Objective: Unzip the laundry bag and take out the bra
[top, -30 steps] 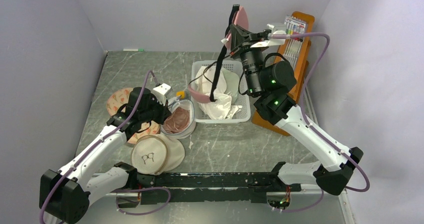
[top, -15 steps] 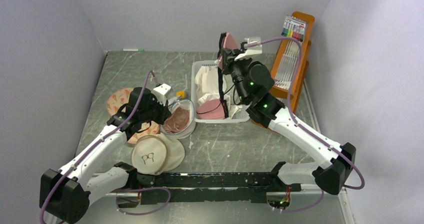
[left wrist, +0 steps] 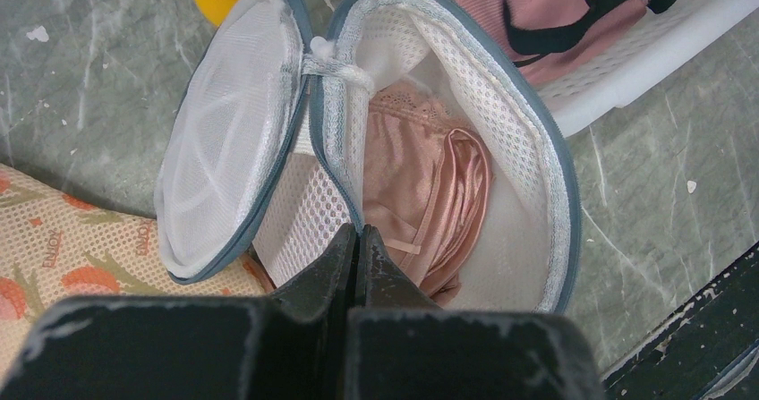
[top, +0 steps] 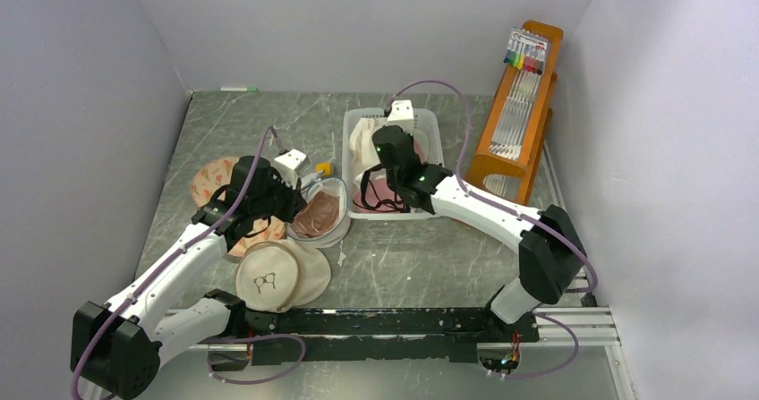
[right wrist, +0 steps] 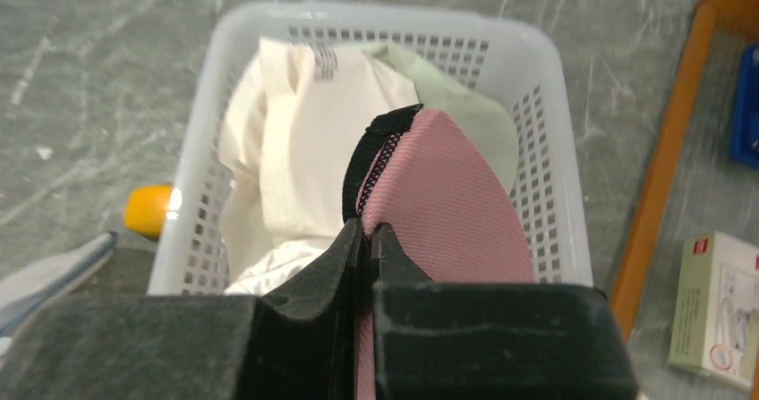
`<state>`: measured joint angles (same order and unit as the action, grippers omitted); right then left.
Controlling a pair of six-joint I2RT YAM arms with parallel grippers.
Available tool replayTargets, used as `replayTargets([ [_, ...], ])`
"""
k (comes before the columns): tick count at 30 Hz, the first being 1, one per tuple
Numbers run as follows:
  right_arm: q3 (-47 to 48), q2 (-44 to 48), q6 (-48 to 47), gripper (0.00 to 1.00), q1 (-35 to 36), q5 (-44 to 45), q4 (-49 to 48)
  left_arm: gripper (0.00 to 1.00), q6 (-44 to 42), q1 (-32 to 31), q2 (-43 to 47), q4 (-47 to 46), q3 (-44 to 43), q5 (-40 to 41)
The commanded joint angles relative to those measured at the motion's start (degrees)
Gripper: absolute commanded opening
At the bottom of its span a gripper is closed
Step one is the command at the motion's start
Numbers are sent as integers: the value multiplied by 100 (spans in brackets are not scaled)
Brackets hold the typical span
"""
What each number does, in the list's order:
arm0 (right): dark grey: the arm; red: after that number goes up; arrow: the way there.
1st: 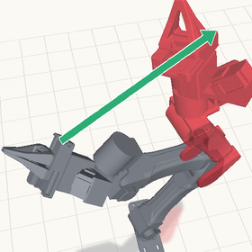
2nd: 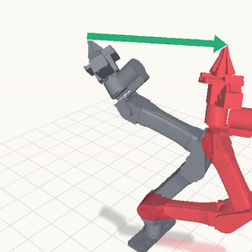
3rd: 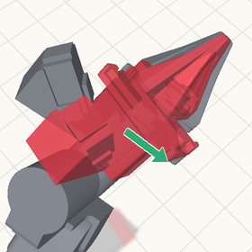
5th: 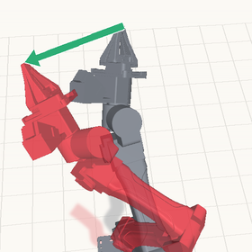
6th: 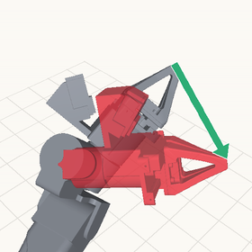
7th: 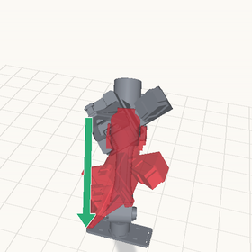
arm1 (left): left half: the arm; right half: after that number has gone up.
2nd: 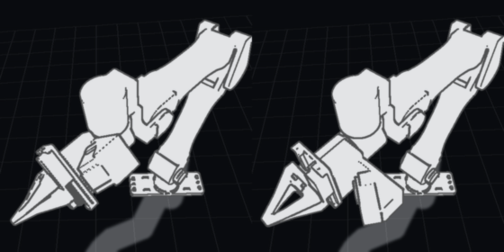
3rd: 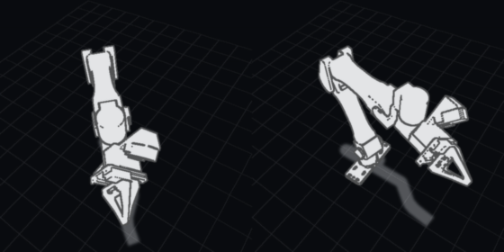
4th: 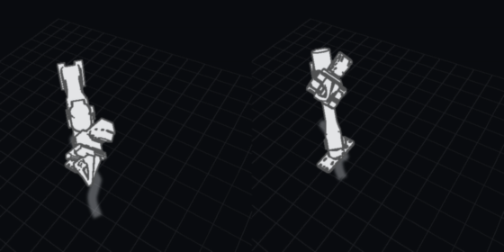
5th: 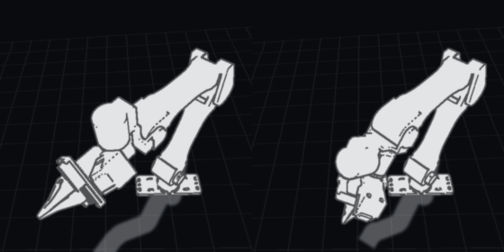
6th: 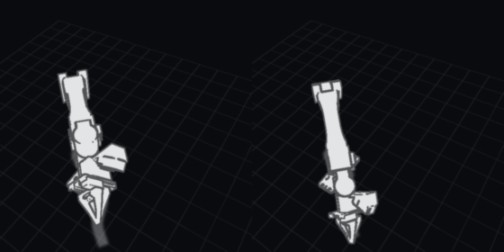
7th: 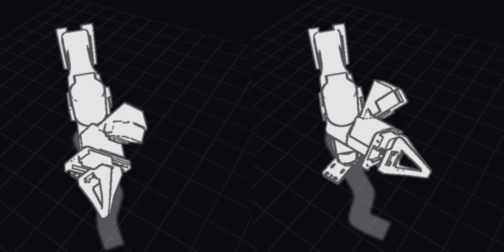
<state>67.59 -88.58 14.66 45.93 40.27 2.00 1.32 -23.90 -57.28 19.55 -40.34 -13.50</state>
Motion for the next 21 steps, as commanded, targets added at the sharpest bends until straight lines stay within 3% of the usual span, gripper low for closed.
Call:
replayTargets([
  [1,-230,-202,713,0,-99,78,143,7,35,-55,70,20,-173,100],
  [14,-827,-1545,1589,0,-403,-571,-535,7,28,-62,313,-94,-116,106],
  [17,-819,-1302,1479,9,-418,-642,-522,7,17,-59,363,-125,-110,83],
  [21,-1176,-489,1144,37,-412,-806,-941,7,15,-62,374,-142,-116,36],
])
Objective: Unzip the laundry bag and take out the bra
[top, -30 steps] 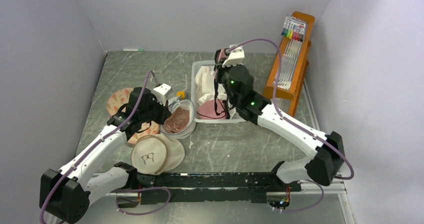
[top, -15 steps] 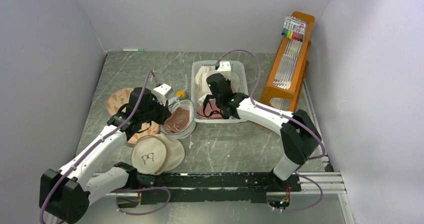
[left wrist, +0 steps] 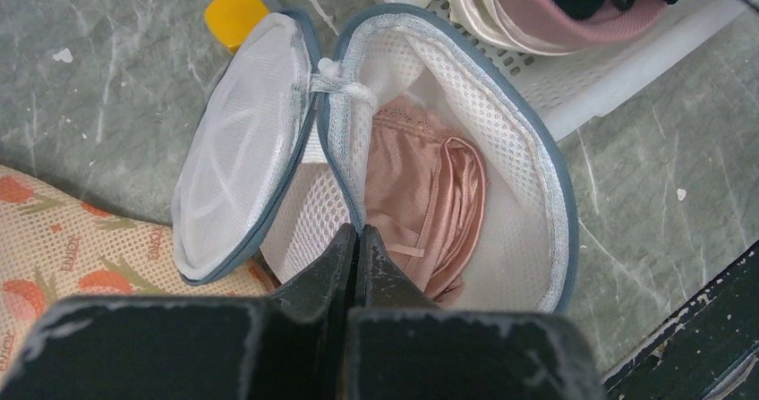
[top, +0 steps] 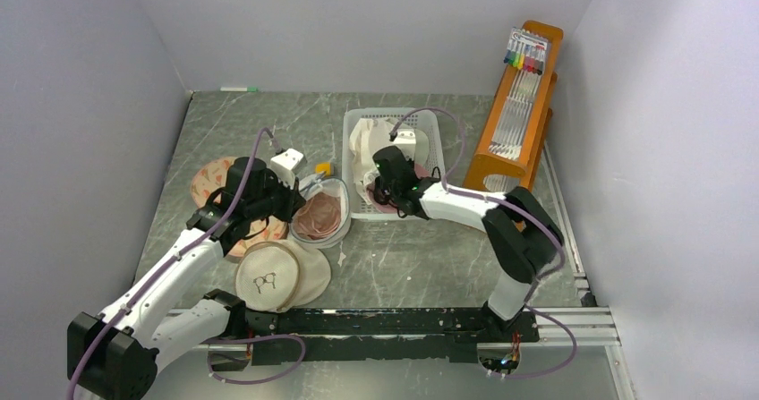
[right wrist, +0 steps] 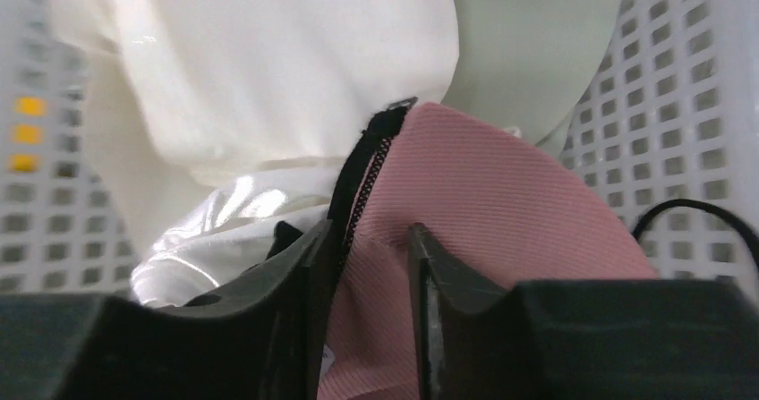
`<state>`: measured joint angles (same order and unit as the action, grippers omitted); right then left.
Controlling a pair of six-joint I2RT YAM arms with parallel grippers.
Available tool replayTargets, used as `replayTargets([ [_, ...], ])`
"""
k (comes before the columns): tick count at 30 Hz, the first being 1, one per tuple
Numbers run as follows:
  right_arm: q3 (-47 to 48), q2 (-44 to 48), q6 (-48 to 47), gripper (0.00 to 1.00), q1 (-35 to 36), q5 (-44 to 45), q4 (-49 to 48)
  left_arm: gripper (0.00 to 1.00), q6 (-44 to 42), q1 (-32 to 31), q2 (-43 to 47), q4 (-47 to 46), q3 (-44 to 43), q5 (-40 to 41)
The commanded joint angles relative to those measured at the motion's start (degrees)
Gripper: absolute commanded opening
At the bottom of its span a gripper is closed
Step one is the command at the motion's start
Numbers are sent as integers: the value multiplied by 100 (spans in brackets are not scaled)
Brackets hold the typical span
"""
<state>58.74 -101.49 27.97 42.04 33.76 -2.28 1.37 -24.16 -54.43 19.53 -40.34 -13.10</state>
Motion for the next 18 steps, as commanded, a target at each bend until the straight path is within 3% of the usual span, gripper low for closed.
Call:
replayTargets([
  [1,-376,986,-284,44,-26,-236,-604,7,8,-36,98,-145,-117,-7],
  [5,-577,1725,-622,67,-28,-551,-876,7,3,-36,181,-179,-106,-20],
  [7,-600,1986,-784,70,-25,-842,-926,7,4,-36,209,-188,-97,-29],
  [13,-806,2293,-1029,66,266,-2854,-1453,7,4,-36,251,-213,-98,-53],
  [18,-1028,2051,-1241,52,1243,-3176,-1873,7,12,-36,335,-294,-53,-117],
])
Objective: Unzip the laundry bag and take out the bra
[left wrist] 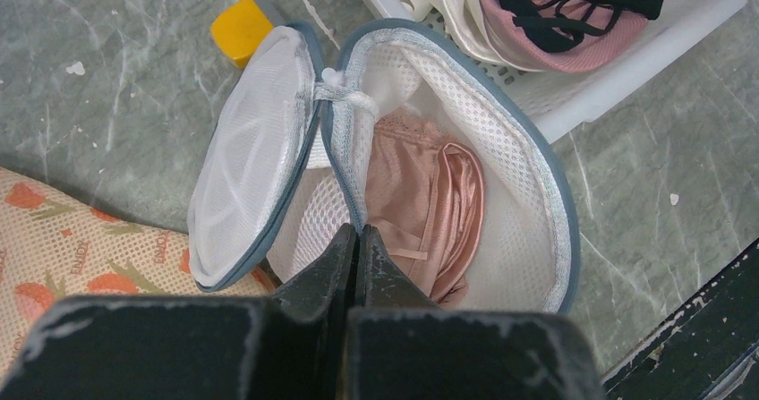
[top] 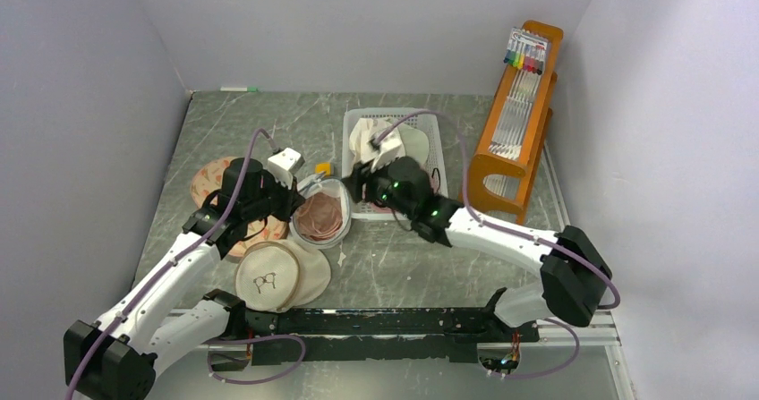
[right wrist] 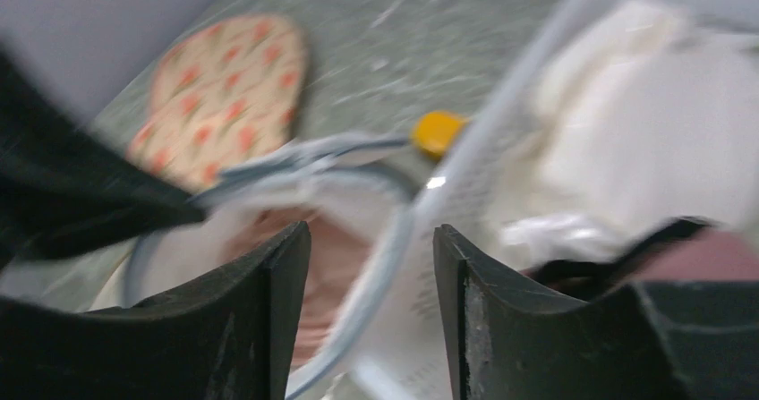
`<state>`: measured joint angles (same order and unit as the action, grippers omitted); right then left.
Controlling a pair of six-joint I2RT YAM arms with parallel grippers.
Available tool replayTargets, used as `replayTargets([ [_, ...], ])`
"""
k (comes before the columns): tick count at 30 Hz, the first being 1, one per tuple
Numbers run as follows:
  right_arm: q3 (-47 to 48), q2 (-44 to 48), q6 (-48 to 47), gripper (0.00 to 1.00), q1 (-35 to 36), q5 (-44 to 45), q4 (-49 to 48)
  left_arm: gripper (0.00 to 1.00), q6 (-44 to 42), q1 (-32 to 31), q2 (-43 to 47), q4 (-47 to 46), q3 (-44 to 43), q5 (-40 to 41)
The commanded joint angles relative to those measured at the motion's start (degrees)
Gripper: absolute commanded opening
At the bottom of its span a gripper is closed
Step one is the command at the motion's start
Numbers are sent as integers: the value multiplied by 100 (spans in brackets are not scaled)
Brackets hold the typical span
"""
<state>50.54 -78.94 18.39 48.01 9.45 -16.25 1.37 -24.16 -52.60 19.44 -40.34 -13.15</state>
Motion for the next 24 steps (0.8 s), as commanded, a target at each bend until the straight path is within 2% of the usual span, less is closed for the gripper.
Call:
replayTargets([
  [1,-252,-306,-298,50,823,-708,-562,7,6,-36,160,-303,-50,-136],
  [4,-242,-658,-195,47,1114,-464,-677,7,4,-36,185,-343,-38,-248],
  [9,-239,-1071,273,45,1167,-81,-977,7,-4,-53,188,-368,-32,-314],
  [24,406,-2564,1766,57,1167,744,-1601,7,-5,-71,91,-384,-29,-466],
])
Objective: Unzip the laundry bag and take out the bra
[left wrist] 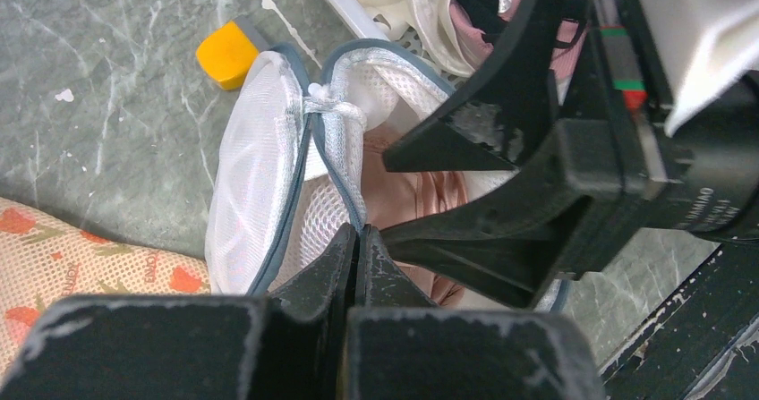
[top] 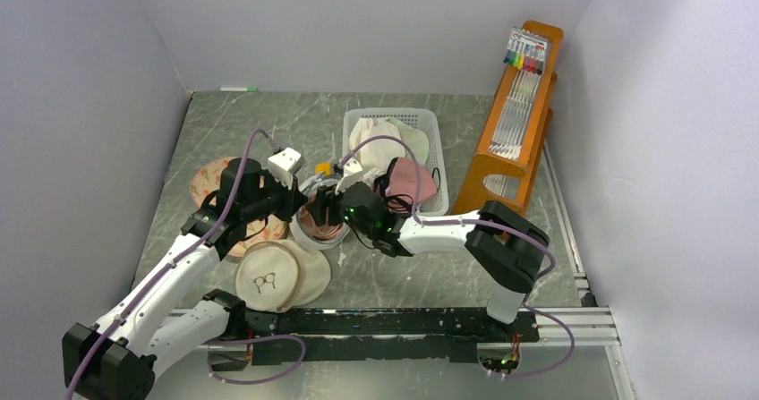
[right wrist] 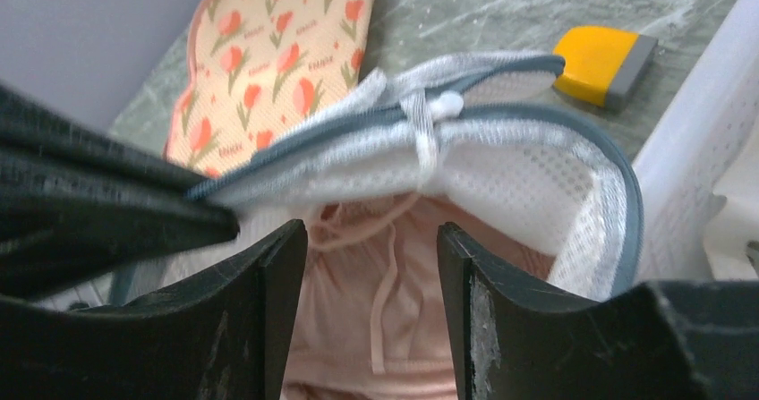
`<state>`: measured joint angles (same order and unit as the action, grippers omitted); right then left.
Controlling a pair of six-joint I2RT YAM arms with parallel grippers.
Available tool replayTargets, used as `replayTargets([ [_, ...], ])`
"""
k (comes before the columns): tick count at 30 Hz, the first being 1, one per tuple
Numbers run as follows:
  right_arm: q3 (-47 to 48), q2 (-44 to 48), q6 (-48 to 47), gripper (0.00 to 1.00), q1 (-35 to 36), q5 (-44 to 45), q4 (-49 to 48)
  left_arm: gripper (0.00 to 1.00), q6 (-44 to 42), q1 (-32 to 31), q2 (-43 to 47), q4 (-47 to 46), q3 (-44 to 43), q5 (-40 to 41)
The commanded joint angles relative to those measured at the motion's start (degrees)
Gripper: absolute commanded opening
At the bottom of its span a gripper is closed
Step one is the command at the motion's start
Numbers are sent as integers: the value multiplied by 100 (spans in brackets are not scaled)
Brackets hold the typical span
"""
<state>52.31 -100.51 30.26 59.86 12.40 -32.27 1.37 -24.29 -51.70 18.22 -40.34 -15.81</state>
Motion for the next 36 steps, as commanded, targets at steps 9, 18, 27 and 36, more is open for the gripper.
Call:
replayTargets([
  [9,684,-859,1115,51,115,1031,375,7,19,-72,22,-187,-46,99],
  [18,727,-985,744,47,331,1217,582,7,69,-62,-68,12,-128,574],
  [27,1423,-1818,1003,53,322,1302,598,7,48,-63,-86,-103,-83,210],
  [36,1035,-1208,430,6,223,1124,0,7,67,-75,-44,-45,-87,395],
])
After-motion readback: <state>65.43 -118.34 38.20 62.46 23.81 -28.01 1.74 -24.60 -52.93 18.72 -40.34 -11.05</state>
